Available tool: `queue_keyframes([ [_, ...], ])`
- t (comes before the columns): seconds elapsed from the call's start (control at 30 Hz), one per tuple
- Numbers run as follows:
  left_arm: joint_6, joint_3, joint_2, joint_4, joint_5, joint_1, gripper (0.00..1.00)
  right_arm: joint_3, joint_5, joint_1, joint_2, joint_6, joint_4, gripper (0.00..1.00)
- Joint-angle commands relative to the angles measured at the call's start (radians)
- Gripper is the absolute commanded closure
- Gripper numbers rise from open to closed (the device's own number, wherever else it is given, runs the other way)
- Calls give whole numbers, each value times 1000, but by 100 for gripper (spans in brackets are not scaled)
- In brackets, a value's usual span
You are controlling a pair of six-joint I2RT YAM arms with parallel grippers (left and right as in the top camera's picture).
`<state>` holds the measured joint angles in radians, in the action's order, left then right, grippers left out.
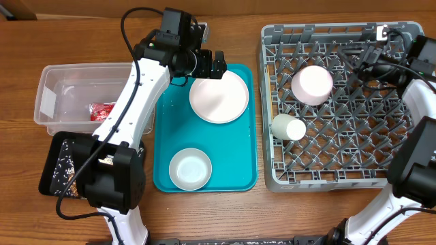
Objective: Sort waste into correct bins and load items into the dishwasher
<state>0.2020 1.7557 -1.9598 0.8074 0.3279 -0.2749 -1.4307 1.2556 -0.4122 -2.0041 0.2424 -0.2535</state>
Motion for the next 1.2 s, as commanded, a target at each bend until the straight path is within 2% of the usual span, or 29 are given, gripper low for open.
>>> queue_keyframes([
  [0.0, -23, 27, 18, 0, -7, -7, 0, -16, -10, -33, -4, -2, -6, 62],
  [0.33, -23, 27, 18, 0, -7, -7, 0, -16, -115, -21, -3, -6, -139, 62],
  [0.63, -23, 27, 18, 0, -7, -7, 0, -17, -188, 122, 66, -11, -154, 62],
  [0.73, -23, 27, 18, 0, -6, -7, 0, -17, -300, 190, 140, -60, -208, 62],
  [0.97, -23, 27, 18, 0, -6, -7, 0, -17, -734, 407, 277, -146, -449, 56],
  [1.17, -22, 27, 18, 0, -6, -6, 0, -16, -831, 631, 282, -146, -570, 55],
])
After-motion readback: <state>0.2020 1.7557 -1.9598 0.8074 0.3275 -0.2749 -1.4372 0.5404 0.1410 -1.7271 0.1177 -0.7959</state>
